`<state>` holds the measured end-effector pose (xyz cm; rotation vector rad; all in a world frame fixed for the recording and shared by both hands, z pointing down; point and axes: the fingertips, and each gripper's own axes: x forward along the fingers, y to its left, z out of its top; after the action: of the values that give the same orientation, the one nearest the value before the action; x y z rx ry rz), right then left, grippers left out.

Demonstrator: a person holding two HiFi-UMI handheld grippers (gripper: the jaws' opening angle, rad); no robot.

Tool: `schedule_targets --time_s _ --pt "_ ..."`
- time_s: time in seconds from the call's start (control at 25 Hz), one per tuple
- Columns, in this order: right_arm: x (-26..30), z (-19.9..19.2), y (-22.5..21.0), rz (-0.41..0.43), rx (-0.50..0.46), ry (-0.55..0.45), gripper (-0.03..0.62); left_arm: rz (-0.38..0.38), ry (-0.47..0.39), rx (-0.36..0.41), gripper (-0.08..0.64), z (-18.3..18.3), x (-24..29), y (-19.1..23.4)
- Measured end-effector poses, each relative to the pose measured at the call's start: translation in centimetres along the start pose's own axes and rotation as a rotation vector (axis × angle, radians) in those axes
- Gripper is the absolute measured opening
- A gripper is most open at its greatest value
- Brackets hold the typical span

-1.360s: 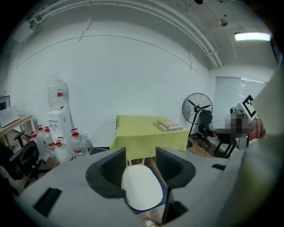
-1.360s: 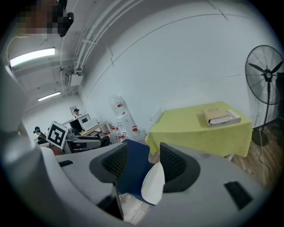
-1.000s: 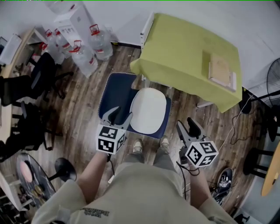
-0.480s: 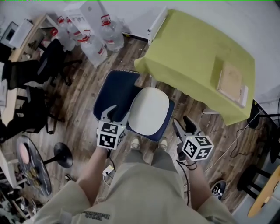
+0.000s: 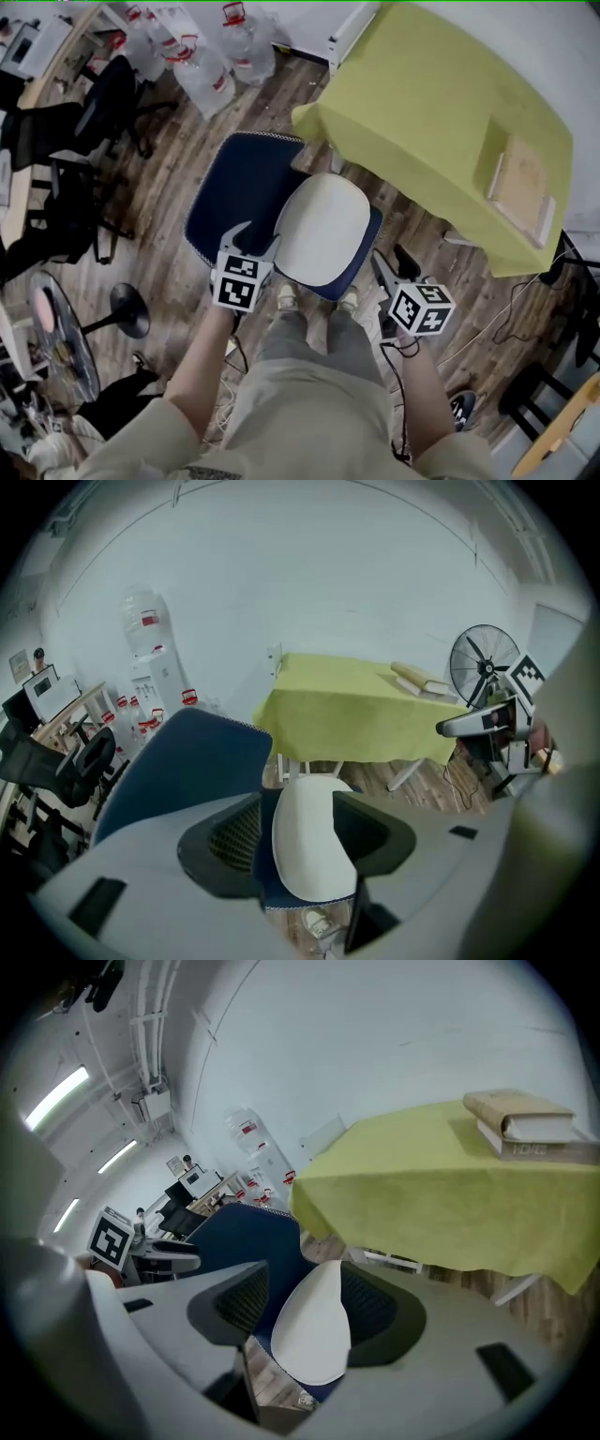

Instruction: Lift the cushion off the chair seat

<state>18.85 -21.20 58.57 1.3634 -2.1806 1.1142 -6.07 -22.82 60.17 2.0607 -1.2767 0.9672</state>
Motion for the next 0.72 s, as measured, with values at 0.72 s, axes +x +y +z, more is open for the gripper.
schedule_targets --time_s 0.72 --pt "13.3 -11.9 -9.2 -0.056 0.074 0.174 0.255 -0.062 0.203 -0.156 0.27 -14.2 16.8 1.8"
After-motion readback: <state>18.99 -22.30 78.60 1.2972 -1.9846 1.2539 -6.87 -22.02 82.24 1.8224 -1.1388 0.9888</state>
